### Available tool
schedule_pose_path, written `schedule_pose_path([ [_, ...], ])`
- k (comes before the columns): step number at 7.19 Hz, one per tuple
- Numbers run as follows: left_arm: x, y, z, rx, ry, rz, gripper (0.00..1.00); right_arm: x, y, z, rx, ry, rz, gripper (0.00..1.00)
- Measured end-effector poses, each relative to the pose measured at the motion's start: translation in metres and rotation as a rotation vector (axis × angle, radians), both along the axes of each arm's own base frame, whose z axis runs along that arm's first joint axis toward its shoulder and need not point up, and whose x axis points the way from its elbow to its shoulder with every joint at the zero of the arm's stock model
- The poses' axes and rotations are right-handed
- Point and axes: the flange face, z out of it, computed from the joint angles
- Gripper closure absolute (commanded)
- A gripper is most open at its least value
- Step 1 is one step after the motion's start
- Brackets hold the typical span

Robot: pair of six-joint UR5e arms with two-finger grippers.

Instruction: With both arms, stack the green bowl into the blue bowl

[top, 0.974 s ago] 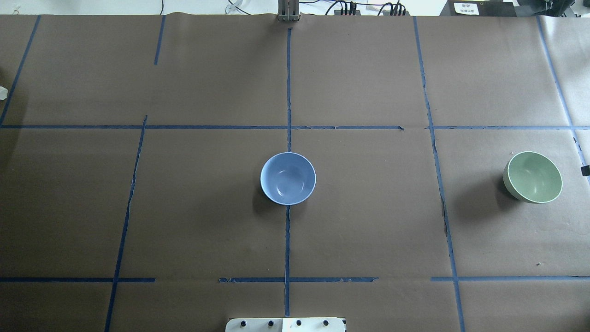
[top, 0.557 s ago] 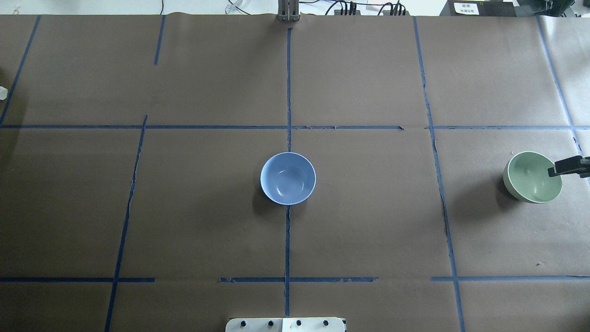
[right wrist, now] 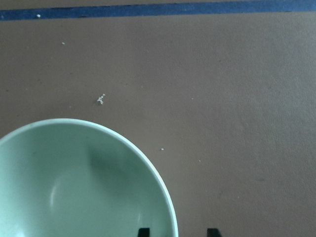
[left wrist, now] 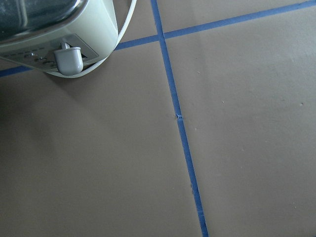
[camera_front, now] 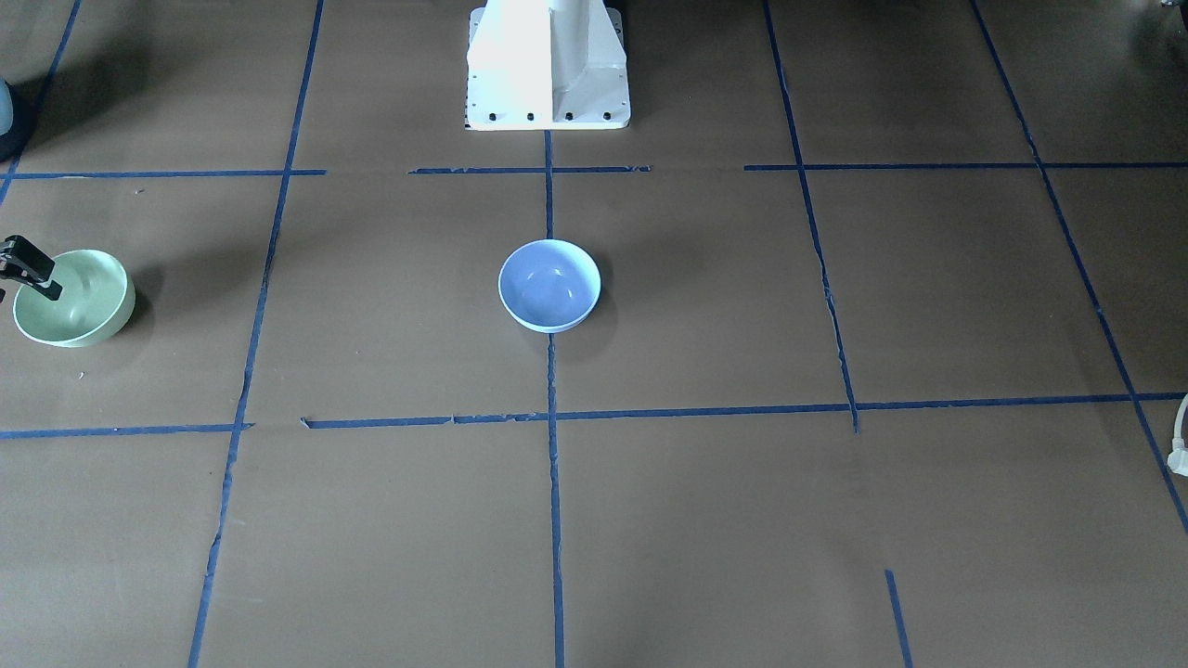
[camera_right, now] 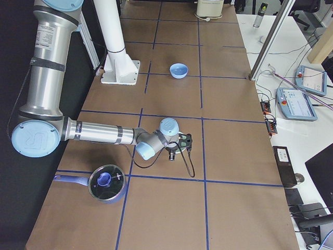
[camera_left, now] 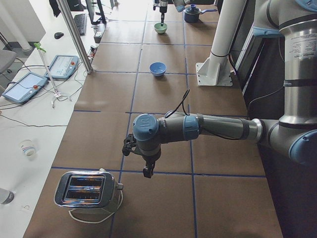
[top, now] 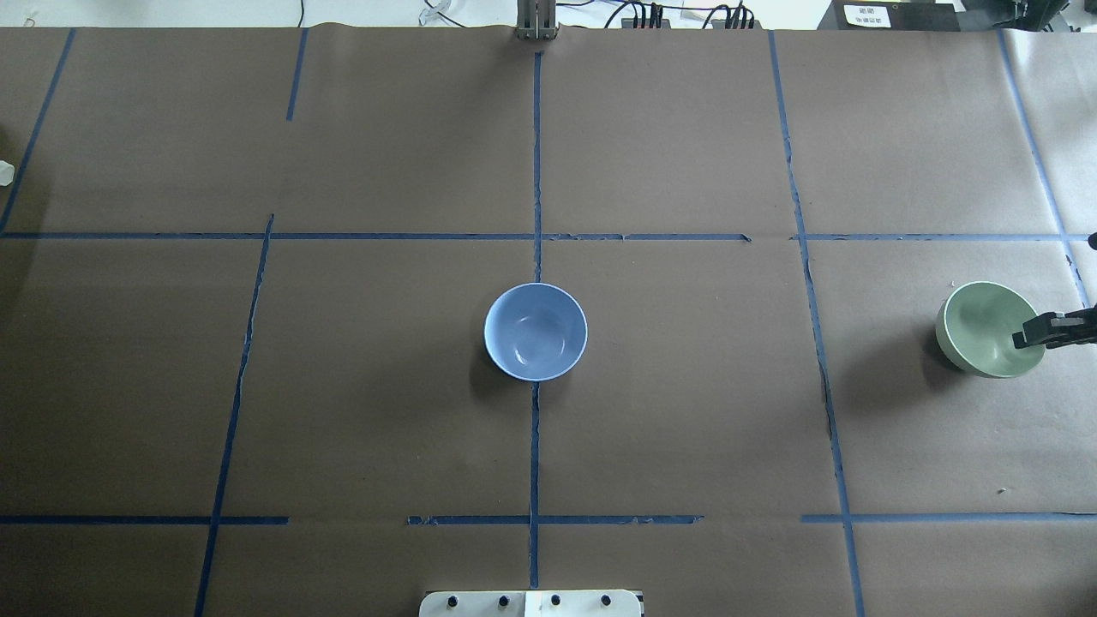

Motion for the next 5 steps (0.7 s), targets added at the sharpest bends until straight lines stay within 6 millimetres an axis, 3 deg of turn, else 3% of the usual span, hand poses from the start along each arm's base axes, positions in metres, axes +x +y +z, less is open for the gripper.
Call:
schedule_pose_path([
  [2,0.0,0.0,0.0,0.0,0.0,0.0,0.0,-0.001,-0.001,-0.004,0.015,-0.013,0.0,1.0],
  [3,0.0,0.0,0.001,-0.002,0.001,0.0,0.0,-0.005,-0.006,-0.02,0.027,-0.035,0.0,1.0],
  [5,0.0,0.0,0.006,-0.012,0.002,0.0,0.0,-0.021,-0.027,-0.086,0.019,-0.1,0.016,1.0],
])
